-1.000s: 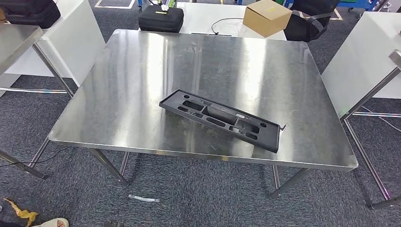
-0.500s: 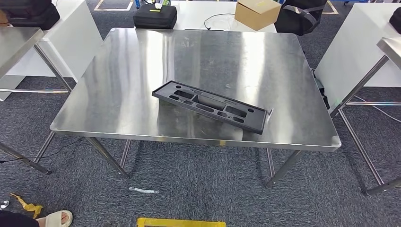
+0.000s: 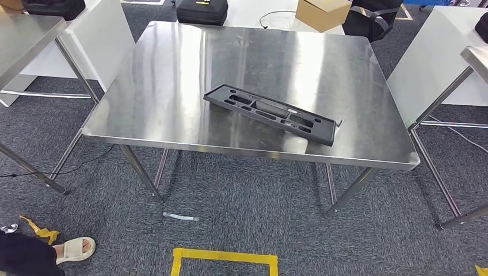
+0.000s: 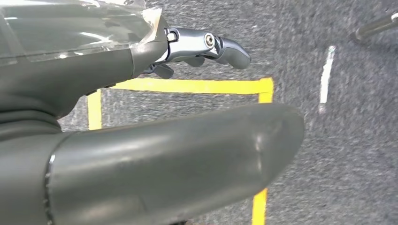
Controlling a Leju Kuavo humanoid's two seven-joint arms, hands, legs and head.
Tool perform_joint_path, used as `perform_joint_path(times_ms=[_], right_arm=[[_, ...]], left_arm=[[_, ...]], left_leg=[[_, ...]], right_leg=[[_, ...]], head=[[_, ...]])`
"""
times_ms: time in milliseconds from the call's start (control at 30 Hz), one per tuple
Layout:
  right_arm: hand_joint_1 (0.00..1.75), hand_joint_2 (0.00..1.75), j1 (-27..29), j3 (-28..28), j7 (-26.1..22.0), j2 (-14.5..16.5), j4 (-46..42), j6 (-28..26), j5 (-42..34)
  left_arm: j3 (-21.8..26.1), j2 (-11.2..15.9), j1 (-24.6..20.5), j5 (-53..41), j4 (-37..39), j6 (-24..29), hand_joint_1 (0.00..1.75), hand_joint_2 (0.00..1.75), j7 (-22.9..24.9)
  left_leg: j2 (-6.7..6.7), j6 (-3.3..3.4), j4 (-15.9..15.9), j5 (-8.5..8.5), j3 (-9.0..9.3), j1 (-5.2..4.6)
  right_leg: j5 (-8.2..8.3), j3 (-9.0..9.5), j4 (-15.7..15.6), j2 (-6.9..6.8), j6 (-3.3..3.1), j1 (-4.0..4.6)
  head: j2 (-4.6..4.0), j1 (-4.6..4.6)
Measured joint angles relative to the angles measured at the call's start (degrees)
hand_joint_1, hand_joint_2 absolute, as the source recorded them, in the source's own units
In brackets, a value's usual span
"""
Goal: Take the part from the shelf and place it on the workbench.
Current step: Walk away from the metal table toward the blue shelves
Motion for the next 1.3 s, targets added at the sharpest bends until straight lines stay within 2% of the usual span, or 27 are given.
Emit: perform_joint_path(times_ms=[33, 67, 100, 133, 200, 233, 300, 367, 400, 467, 533, 567, 600, 633, 667, 733, 800, 867, 900, 933, 1000, 1067, 1100, 1133, 1200, 1267, 1300], right_arm=[[0.0, 0.0, 0.0, 0.1, 0.0, -0.1, 0.1, 0.0, 0.0], [0.0, 0.0, 0.0, 0.1, 0.0, -0.1, 0.2, 0.0, 0.0], [0.0, 0.0, 0.0, 0.2, 0.0, -0.1, 0.2, 0.0, 0.0], [0.0, 0.0, 0.0, 0.2, 0.0, -0.1, 0.3, 0.0, 0.0], [0.0, 0.0, 0.0, 0.4, 0.0, -0.2, 0.3, 0.0, 0.0], [0.0, 0.0, -0.1, 0.4, 0.0, -0.3, 0.3, 0.0, 0.0], [0.0, 0.0, -0.1, 0.6, 0.1, -0.3, 0.3, 0.0, 0.0], [0.0, 0.0, 0.0, 0.7, 0.1, -0.4, 0.3, -0.1, 0.0], [0.0, 0.0, 0.0, 0.7, 0.1, -0.4, 0.3, -0.1, 0.0], [0.0, 0.0, 0.0, 0.9, 0.1, -0.4, 0.4, -0.3, -0.1], [0.0, 0.0, 0.0, 1.1, 0.1, -0.5, 0.4, -0.6, -0.1], [0.0, 0.0, 0.0, 1.2, 0.1, -0.5, 0.5, -0.7, -0.2], [0.0, 0.0, 0.0, 1.4, 0.1, -0.6, 0.5, -0.9, -0.2], [0.0, 0.0, 0.0, 1.5, 0.1, -0.6, 0.6, -1.0, -0.3], [0.0, 0.0, 0.0, 1.5, 0.2, -0.6, 0.7, -1.2, -0.3], [0.0, 0.0, -0.1, 1.6, 0.3, -0.6, 0.7, -1.5, -0.4], [0.0, 0.0, -0.2, 1.7, 0.3, -0.7, 0.8, -1.8, -0.4], [0.0, 0.0, -0.4, 1.8, 0.3, -0.7, 0.8, -2.1, -0.4], [0.0, 0.0, -0.3, 1.8, 0.4, -0.7, 0.8, -2.2, -0.4], [0.0, 0.0, -0.3, 1.8, 0.5, -0.7, 0.8, -2.3, -0.5], [0.0, 0.0, -0.2, 1.7, 0.7, -0.7, 0.9, -2.4, -0.6], [0.0, 0.0, -0.1, 1.7, 0.8, -0.6, 1.0, -2.5, -0.8], [0.0, 0.0, -0.1, 1.7, 0.8, -0.6, 1.0, -2.4, -0.9], [0.0, 0.0, -0.1, 1.7, 0.8, -0.5, 1.1, -2.4, -0.9], [0.0, 0.0, -0.1, 1.7, 0.7, -0.3, 1.1, -2.3, -0.8], [0.0, 0.0, -0.3, 1.7, 0.7, -0.2, 1.1, -2.1, -0.6], [0.0, 0.0, -0.3, 1.7, 0.7, -0.2, 1.1, -2.0, -0.5]], left_arm=[[0.1, 0.0, 0.0, 0.0, 0.0, 0.0, 0.0, 0.0, 0.0], [0.1, -0.1, 0.1, 0.0, 0.0, 0.0, 0.0, 0.0, 0.0], [0.1, -0.1, 0.1, 0.0, 0.0, 0.0, 0.0, 0.0, 0.0], [0.1, -0.1, 0.1, 0.0, 0.0, 0.0, 0.0, 0.0, 0.0], [0.1, -0.1, 0.1, 0.0, 0.0, 0.0, 0.0, 0.0, 0.0], [0.1, -0.1, 0.1, 0.0, 0.0, 0.0, 0.0, 0.0, 0.0], [0.2, -0.1, 0.1, 0.0, 0.0, 0.0, 0.0, 0.0, 0.0], [0.3, -0.2, 0.2, 0.0, 0.0, 0.0, 0.0, 0.0, 0.0], [0.4, -0.1, 0.2, 0.0, 0.0, 0.0, 0.0, 0.0, 0.0], [0.6, -0.1, 0.3, 0.0, 0.0, 0.0, 0.0, 0.0, 0.0], [0.6, -0.1, 0.4, 0.1, 0.0, 0.0, 0.0, 0.0, -0.1], [0.6, -0.1, 0.4, 0.2, 0.0, 0.0, 0.0, 0.0, -0.1], [0.6, -0.1, 0.4, 0.2, 0.0, 0.0, 0.0, 0.0, -0.1], [0.6, -0.1, 0.4, 0.2, 0.0, 0.0, 0.0, 0.0, -0.2], [0.6, -0.1, 0.4, 0.2, 0.0, 0.0, 0.0, 0.0, -0.2], [0.6, -0.2, 0.2, 0.2, -0.1, 0.0, 0.0, 0.0, -0.2], [0.7, -0.3, 0.0, 0.2, -0.1, 0.0, 0.0, 0.0, -0.2], [0.7, -0.4, 0.1, 0.2, -0.2, 0.0, 0.0, 0.0, -0.2], [0.7, -0.5, 0.1, 0.1, -0.2, 0.0, 0.0, 0.0, -0.2], [0.7, -0.5, 0.2, 0.0, -0.2, 0.0, 0.0, 0.0, -0.2], [0.7, -0.5, 0.1, -0.2, -0.3, 0.1, 0.0, 0.0, -0.1], [0.7, -0.6, 0.1, -0.4, -0.4, 0.3, 0.0, 0.0, -0.1], [0.7, -0.6, 0.1, -0.5, -0.5, 0.4, 0.0, 0.0, 0.0], [0.7, -0.7, 0.1, -0.6, -0.5, 0.5, 0.0, 0.0, 0.1], [0.7, -0.7, 0.1, -0.8, -0.6, 0.6, 0.0, 0.0, 0.3], [0.8, -0.8, 0.0, -1.0, -0.8, 0.6, 0.0, 0.0, 0.5], [0.9, -0.9, 0.0, -1.2, -0.9, 0.6, 0.0, 0.0, 0.5]], left_leg=[[0.1, 0.09, 0.0, 0.7, -0.87, -0.12], [0.18, 0.09, 0.1, 1.39, -1.75, -0.21], [0.25, 0.03, 0.1, 2.04, -2.6, -0.25], [0.3, -0.08, 0.1, 2.69, -3.32, -0.26], [0.31, -0.48, 0.2, 3.9, -4.44, -0.3], [0.3, -0.77, 0.3, 4.49, -4.8, -0.37], [0.31, -1.45, 0.2, 5.74, -5.21, -0.49], [0.29, -2.13, 0.0, 6.56, -5.39, -0.37], [0.2, -2.44, 0.5, 5.82, -5.69, -0.26], [-0.02, -2.98, 4.5, 0.92, -6.95, -0.02], [-0.15, -3.42, 11.8, -4.89, -8.45, 0.13], [-0.17, -3.59, 15.0, -5.99, -8.75, 0.23], [-0.17, -3.71, 16.7, -5.69, -8.4, 0.34], [-0.16, -3.79, 16.6, -4.4, -7.21, 0.48], [-0.15, -3.85, 14.7, -2.81, -5.15, 0.64], [-0.29, -3.9, 6.8, -1.8, 0.8, 0.91], [-0.58, -3.59, 1.2, -2.94, 4.11, 0.76], [-0.62, -2.57, 0.2, -2.89, 3.42, 0.38], [-0.5, -1.88, 0.0, -2.4, 2.85, 0.27], [-0.35, -1.1, -0.2, -1.74, 2.09, 0.23], [-0.1, -0.15, -0.2, -0.35, 0.54, 0.07], [0.09, 0.1, -0.2, 0.92, -1.07, -0.26], [0.19, 0.13, -0.1, 1.56, -1.87, -0.42], [0.28, 0.12, -0.1, 2.18, -2.61, -0.54], [0.34, -0.04, -0.1, 3.36, -3.89, -0.66], [0.36, -0.47, -0.1, 4.45, -4.7, -0.75], [0.39, -0.75, -0.2, 5.03, -4.91, -0.74]], right_leg=[[-1.65, -0.6, 3.5, 0.04, 0.03, 0.0], [-2.13, -0.55, 5.7, 0.07, 0.38, 0.0], [-1.51, 0.42, 6.0, 0.07, 0.92, -0.01], [-0.21, 2.33, 4.4, 0.07, 1.51, -0.04], [1.8, 8.25, -3.7, 0.07, 2.01, -0.03], [1.8, 11.16, -8.2, 0.11, 1.78, 0.14], [1.05, 13.85, -13.2, 0.17, 0.95, 0.59], [1.48, 13.23, -13.4, 0.15, 0.02, 0.56], [1.97, 12.76, -13.4, 0.06, -0.58, 0.38], [3.29, 11.5, -13.5, -0.17, -1.87, -0.07], [4.58, 10.02, -13.4, -0.3, -2.42, 0.14], [5.2, 9.22, -13.3, -0.34, -2.38, 0.22], [5.79, 8.45, -13.2, -0.37, -2.27, 0.27], [6.31, 7.67, -12.9, -0.39, -2.08, 0.28], [6.73, 6.9, -12.6, -0.4, -1.84, 0.23], [7.32, 5.39, -11.4, -0.42, -1.25, 0.32], [7.99, 4.16, -10.5, -0.53, -0.33, 0.51], [8.89, 3.34, -10.3, -0.61, 0.68, 0.53], [8.72, 2.75, -9.9, -0.57, 0.91, 0.41], [7.58, 1.9, -8.8, -0.47, 0.85, 0.35], [2.93, -0.24, -3.5, -0.2, 0.22, 0.26], [-0.94, -1.6, 3.4, -0.02, 0.01, 0.37], [-1.24, -1.33, 5.4, 0.03, 0.28, 0.41], [-0.47, -0.14, 5.4, 0.05, 0.7, 0.45], [2.09, 5.13, -0.5, 0.07, 1.28, 0.61], [2.32, 11.27, -9.7, 0.09, 0.65, 1.12], [1.91, 12.87, -12.6, 0.11, 0.19, 1.4]], head=[[0.0, 0.01], [0.0, 0.01], [0.0, 0.01], [0.0, 0.01], [0.0, 0.02], [0.0, 0.0], [0.0, -0.04], [0.0, -0.15], [0.0, -0.21], [0.0, -0.43], [0.0, -0.56], [0.0, -0.57], [0.0, -0.57], [0.0, -0.58], [0.0, -0.58], [0.0, -0.62], [0.0, -0.57], [0.0, -0.43], [0.0, -0.47], [0.0, -0.33], [0.0, -0.12], [0.0, 0.06], [0.0, 0.06], [0.0, 0.05], [0.0, 0.04], [0.0, 0.01], [0.0, 0.02]])
